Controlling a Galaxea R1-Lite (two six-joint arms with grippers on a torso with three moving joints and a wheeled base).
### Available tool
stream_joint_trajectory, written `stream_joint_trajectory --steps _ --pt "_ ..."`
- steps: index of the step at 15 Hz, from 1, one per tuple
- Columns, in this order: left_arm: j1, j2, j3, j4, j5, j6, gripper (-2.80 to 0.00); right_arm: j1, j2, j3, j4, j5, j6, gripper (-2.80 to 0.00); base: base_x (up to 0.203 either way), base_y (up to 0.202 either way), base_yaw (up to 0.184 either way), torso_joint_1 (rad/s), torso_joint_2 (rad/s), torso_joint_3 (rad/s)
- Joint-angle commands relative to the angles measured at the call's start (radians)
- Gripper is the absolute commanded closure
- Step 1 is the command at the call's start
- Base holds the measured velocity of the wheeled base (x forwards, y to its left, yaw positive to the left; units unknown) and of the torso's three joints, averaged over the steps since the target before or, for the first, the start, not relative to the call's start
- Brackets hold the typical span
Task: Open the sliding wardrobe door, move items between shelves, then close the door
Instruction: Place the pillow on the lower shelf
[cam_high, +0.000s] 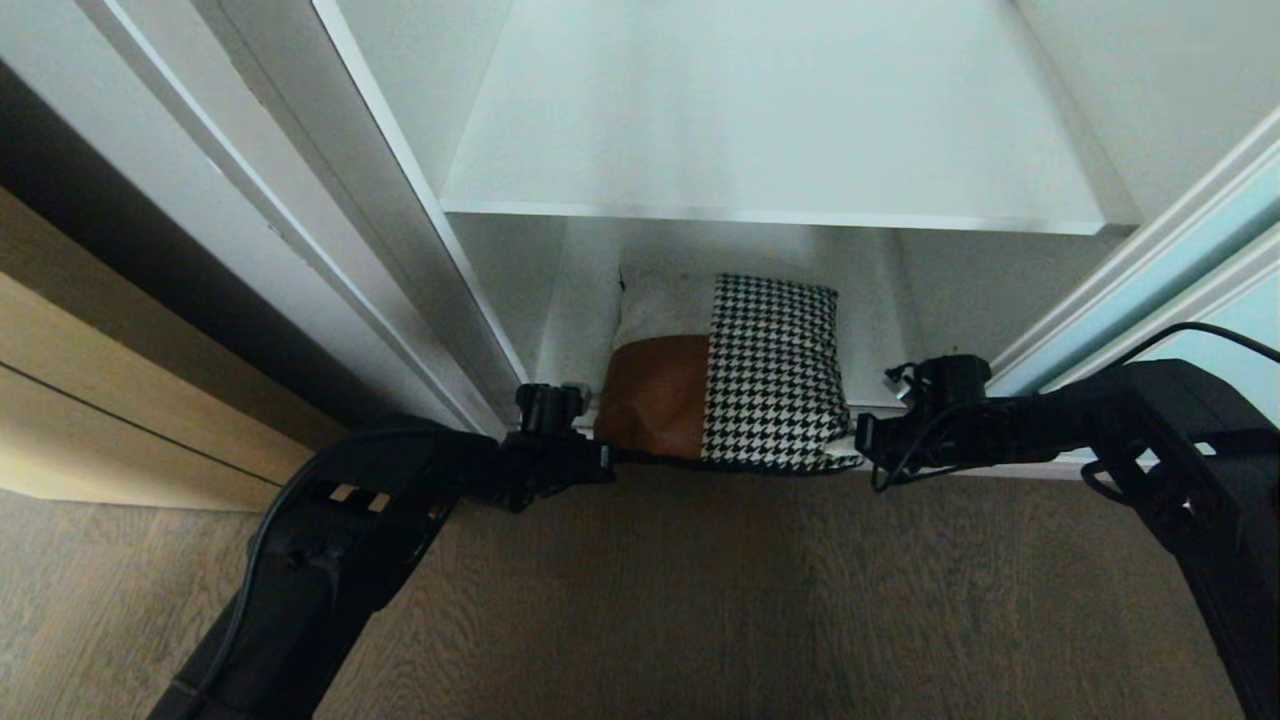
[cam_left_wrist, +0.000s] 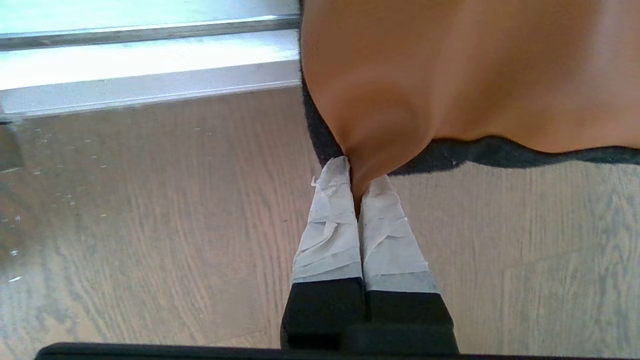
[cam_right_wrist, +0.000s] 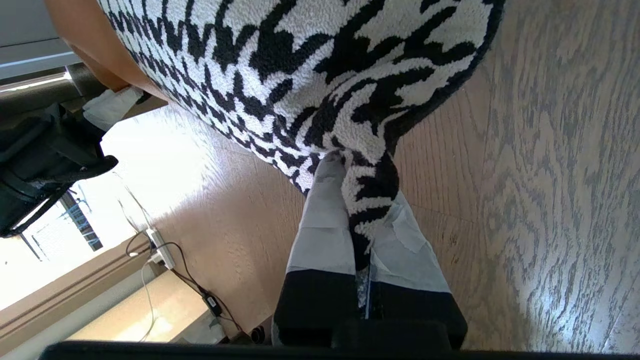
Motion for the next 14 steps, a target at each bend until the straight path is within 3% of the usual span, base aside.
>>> stream_joint_trajectory --steps 1,6,14 --pt "0.002 0.009 0.0 -0.001 0.0 -0.001 0.0 0.0 0.0 0.001 -0.001 0.004 0.003 0.0 0.0 0.0 0.0 0.0 0.0 0.0" --pt "0.002 0.012 0.0 -0.003 0.002 -0.001 0.0 0.0 0.005 -0.005 -0.001 0.004 0.003 0.0 0.0 0.0 0.0 0.0 0.0 0.0" --pt "0.0 0.014 0.0 -0.013 0.003 0.001 0.0 0.0 0.007 -0.018 -0.002 0.004 0.003 0.0 0.187 0.0 0.001 0.001 0.0 0.002"
